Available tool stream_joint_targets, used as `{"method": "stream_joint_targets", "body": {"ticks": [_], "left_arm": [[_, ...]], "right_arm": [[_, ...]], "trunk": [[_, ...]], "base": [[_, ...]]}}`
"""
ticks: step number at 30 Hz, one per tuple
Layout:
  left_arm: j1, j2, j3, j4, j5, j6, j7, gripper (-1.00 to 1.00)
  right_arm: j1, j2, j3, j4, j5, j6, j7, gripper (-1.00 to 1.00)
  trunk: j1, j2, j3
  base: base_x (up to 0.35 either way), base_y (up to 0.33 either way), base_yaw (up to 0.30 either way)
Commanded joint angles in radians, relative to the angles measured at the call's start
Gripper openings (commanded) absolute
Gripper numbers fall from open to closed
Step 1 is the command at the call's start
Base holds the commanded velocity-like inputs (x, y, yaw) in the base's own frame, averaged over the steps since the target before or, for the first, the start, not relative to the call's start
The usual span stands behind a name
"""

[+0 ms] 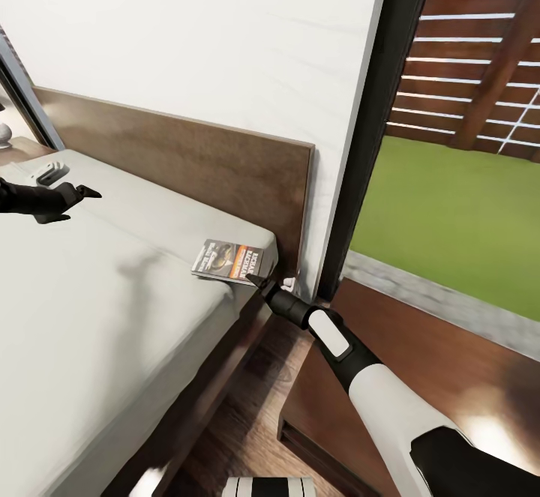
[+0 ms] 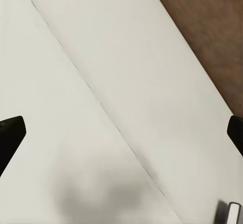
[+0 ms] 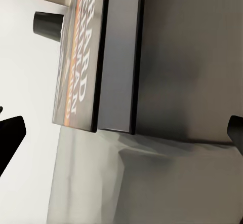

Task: In the bedroom, move the book from the bed onto either nightstand, and place the two sandals side by side next to the bed.

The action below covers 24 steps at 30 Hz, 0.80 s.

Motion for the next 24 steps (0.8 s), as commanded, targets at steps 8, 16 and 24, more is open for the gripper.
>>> {"method": "stream_joint_targets", "body": {"ticks": [8, 16, 24], "left_arm": [[0.0, 0.001, -0.002, 0.001, 0.01, 0.002, 0.009, 1.0], [0.0, 0.001, -0.002, 0.003, 0.01, 0.002, 0.009, 1.0], [0.0, 0.001, -0.002, 0.003, 0.01, 0.002, 0.009, 1.0]], "right_arm": [[-0.001, 0.0, 0.001, -0.003, -0.006, 0.003, 0.002, 1.0], [-0.001, 0.0, 0.001, -0.014, -0.006, 0.003, 0.003, 1.0], [-0.001, 0.0, 0.001, -0.023, -0.006, 0.003, 0.004, 1.0]], "trunk": [[0.0, 0.0, -0.001], [0.0, 0.0, -0.005], [0.0, 0.0, -0.015]], "base": [[0.0, 0.0, 0.0], [0.0, 0.0, 0.0], [0.0, 0.0, 0.0]]}}
